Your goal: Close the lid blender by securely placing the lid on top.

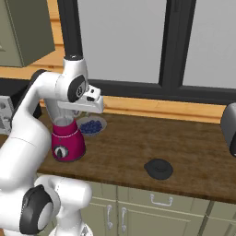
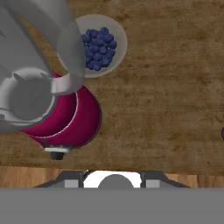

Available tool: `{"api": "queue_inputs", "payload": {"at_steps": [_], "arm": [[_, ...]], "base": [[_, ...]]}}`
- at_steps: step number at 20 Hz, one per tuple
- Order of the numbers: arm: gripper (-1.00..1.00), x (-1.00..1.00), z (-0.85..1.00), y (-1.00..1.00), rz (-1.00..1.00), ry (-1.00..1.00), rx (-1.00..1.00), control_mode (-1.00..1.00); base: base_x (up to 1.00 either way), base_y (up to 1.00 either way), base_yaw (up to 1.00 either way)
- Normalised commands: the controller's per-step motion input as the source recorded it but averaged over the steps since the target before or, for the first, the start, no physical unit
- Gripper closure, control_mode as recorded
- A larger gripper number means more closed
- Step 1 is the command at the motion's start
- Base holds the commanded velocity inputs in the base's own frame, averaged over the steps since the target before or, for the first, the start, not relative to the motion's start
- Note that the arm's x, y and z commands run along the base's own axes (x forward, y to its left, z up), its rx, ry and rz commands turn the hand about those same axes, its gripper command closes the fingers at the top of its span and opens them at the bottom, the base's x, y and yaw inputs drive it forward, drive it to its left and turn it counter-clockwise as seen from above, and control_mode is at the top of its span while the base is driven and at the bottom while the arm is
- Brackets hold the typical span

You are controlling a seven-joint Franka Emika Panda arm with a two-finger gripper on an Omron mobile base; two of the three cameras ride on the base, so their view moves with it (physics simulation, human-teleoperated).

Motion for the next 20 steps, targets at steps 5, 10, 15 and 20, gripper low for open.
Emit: {"api": "queue_inputs", "payload": {"at_steps": [5, 10, 15, 20], "arm": [[-1.00, -0.39, -0.02, -0.05, -0.02, -0.05, 0.01, -1.00], [-1.00, -0.54, -0.21, -0.93, -0.26, -0.04, 0.15, -1.00], [-1.00, -0.21, -0.35, -1.00, -0.32, 0.04, 0.15, -1.00], [-1.00, 0.02, -0.55, -1.00, -0.27, 0.22, 0.15, -1.00]], "base": [[0.00, 0.00, 0.00], [0.00, 0.00, 0.00], [0.00, 0.00, 0.00], [0.00, 0.00, 0.00]]}}
